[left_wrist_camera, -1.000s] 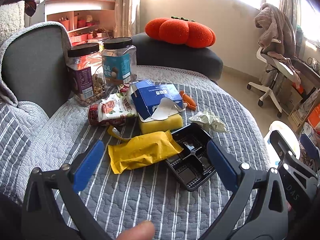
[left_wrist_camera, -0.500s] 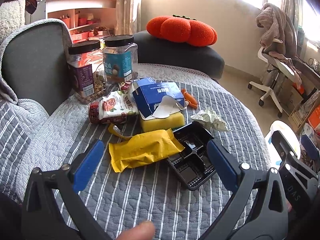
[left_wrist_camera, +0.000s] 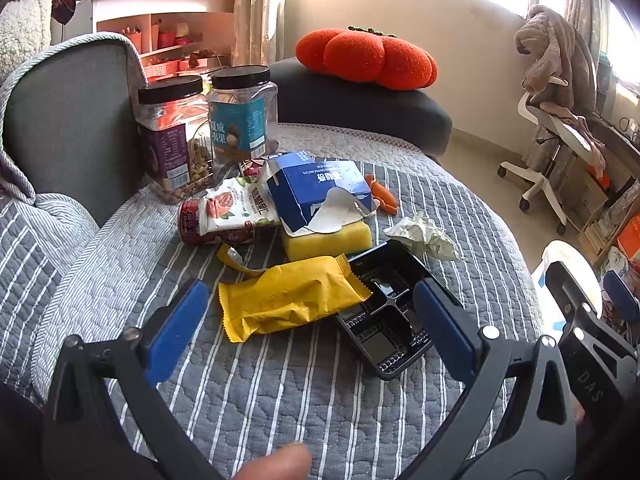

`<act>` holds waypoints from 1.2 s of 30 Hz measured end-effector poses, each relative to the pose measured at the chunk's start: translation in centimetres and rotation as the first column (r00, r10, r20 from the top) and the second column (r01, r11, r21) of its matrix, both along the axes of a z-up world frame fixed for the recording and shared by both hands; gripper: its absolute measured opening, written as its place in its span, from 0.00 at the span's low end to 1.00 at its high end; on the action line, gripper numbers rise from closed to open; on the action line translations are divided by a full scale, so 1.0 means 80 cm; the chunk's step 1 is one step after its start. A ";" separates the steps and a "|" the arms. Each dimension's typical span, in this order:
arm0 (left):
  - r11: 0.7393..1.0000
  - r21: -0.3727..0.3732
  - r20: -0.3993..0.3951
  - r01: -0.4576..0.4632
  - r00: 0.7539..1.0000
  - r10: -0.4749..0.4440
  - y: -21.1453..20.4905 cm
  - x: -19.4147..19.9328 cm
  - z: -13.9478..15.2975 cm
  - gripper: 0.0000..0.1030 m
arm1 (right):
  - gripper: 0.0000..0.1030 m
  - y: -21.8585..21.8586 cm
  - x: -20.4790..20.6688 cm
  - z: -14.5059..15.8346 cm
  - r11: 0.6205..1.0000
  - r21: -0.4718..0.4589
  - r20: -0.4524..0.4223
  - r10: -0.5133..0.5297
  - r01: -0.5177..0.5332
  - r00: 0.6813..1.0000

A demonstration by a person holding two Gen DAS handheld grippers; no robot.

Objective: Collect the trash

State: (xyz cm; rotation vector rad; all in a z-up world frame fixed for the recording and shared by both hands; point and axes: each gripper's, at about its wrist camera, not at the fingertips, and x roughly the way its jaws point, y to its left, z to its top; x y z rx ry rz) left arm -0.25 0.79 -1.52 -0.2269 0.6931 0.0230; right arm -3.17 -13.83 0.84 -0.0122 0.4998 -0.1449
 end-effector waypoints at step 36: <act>0.999 -0.029 -0.187 0.037 0.981 -0.042 0.013 0.031 -0.020 0.99 | 1.00 -0.004 0.015 -0.016 1.000 0.031 -0.099 0.004 -0.001 0.995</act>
